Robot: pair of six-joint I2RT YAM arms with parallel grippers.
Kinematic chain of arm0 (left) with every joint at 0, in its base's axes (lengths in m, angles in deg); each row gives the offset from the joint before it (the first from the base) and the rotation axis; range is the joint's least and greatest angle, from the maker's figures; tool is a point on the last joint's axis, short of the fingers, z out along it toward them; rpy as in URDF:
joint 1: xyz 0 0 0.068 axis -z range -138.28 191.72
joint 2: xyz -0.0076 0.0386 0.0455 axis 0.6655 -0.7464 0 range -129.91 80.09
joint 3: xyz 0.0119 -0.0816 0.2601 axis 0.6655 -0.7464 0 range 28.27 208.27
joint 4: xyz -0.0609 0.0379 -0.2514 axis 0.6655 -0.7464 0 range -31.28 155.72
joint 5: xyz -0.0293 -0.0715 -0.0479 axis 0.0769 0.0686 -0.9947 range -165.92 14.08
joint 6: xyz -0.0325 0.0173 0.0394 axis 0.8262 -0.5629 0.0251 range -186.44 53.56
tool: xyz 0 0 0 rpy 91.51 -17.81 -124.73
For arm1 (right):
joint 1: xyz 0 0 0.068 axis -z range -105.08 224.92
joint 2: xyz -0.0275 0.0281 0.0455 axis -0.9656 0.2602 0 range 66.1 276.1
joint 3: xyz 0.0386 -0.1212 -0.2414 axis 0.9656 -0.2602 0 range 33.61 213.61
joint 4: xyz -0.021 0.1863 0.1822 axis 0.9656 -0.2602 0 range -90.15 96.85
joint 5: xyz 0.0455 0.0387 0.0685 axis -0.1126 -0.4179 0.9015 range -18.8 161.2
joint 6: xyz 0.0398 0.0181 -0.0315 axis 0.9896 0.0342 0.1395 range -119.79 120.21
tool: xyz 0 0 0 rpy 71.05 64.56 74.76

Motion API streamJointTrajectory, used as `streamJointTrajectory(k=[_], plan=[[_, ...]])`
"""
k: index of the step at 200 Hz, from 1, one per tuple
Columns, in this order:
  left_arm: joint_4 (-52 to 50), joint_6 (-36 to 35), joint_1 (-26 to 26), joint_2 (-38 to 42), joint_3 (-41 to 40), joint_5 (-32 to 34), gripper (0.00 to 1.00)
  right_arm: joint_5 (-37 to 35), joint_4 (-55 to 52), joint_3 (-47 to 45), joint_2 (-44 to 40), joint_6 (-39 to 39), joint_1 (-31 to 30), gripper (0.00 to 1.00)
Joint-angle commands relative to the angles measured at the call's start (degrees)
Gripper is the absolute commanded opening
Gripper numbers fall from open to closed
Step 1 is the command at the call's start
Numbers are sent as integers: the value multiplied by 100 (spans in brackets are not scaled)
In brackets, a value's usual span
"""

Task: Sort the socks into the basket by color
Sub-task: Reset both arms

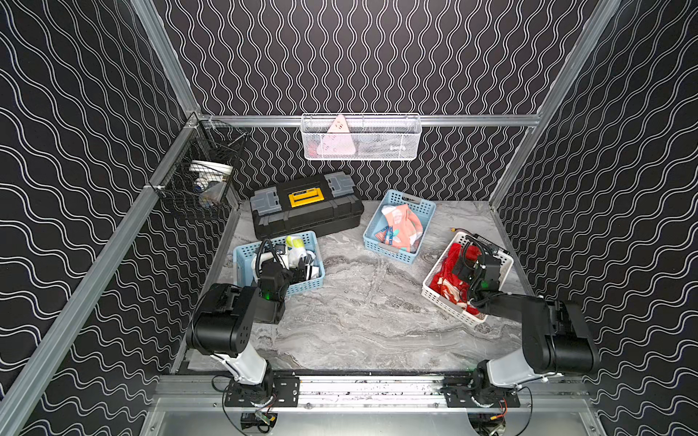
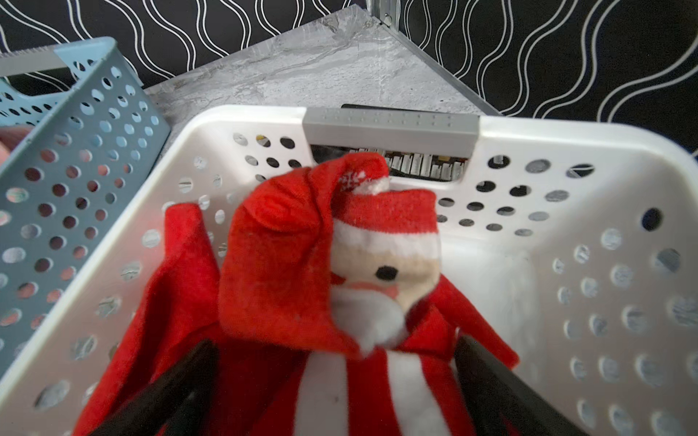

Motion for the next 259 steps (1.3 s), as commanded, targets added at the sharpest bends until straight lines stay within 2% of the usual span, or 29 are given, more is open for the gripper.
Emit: streamJointTrajectory(k=[1, 11, 44, 62, 100, 259], plan=[[26, -94, 15, -28, -26, -111, 99, 189, 605, -4, -38, -228, 5, 100], [36, -100, 13, -30, -26, -112, 99, 407, 381, 34, -141, -253, 6, 100], [40, -92, 13, -20, -34, -124, 99, 327, 1088, -182, 164, -232, 14, 100], [58, -96, 16, -21, -30, -117, 99, 586, 951, -89, 229, -395, 14, 100], [23, -86, 17, -14, -35, -120, 99, 765, 1922, -360, 676, -613, -67, 100], [14, -229, 195, -39, 2, 100, 99, 702, 1928, -345, 691, -678, -126, 100]])
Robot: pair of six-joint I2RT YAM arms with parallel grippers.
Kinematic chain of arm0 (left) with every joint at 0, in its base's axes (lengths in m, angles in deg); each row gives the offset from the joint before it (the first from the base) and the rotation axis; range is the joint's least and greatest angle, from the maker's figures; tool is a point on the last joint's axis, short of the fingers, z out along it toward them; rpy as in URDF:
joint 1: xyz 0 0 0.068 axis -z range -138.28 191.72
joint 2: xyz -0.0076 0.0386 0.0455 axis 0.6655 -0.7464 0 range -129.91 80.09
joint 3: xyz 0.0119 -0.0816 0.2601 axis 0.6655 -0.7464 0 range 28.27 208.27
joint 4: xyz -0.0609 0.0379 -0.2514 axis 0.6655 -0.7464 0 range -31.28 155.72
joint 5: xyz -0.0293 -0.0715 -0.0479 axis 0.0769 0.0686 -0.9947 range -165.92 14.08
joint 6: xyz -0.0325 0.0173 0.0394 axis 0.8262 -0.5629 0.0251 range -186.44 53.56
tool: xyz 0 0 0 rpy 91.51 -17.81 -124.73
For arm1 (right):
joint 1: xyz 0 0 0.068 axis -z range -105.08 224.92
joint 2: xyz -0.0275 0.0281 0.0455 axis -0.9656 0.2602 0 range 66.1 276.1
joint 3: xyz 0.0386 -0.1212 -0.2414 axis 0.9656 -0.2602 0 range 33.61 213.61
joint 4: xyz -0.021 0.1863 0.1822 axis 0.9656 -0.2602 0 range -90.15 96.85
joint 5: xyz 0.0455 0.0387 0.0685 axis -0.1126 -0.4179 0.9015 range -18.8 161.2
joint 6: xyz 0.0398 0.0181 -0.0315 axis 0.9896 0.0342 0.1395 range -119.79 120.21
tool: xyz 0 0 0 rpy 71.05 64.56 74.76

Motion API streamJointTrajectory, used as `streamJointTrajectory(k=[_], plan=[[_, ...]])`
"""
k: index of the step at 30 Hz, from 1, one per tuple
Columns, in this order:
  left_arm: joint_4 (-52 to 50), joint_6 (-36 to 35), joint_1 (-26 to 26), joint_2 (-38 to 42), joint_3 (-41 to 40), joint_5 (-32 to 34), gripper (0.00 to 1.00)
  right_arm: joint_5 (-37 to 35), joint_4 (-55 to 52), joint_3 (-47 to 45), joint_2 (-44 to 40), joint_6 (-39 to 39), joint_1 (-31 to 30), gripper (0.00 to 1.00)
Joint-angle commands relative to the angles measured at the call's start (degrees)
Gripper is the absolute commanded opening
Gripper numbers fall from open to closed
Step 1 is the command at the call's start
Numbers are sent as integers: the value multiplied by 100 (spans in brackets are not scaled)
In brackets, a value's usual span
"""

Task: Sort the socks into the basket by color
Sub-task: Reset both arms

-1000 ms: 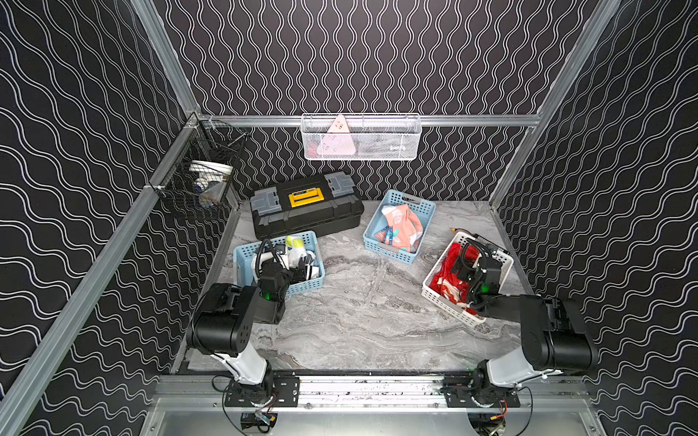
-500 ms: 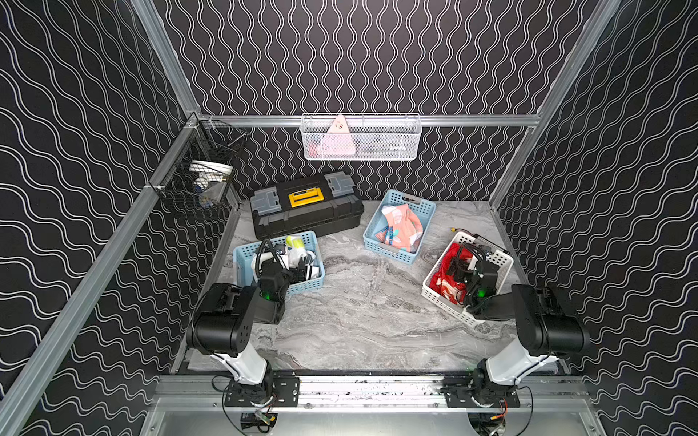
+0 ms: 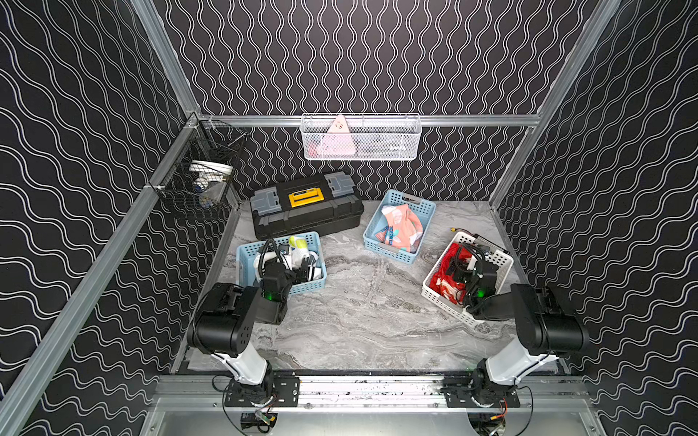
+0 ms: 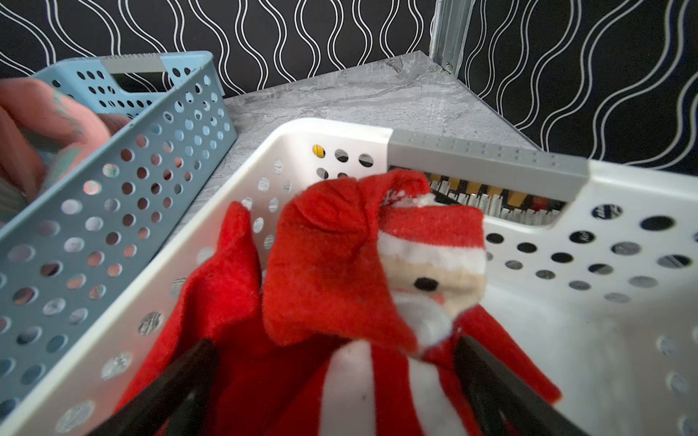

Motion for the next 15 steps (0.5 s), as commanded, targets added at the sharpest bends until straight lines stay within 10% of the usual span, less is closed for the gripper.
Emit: streamJointTrajectory(k=[1, 15], plan=[[-30, -102, 9, -27, 8, -7, 99, 86, 158, -14, 14, -26, -15, 100], [-56, -104, 27, -24, 13, -9, 99, 45, 158, -6, 18, -44, -45, 100]])
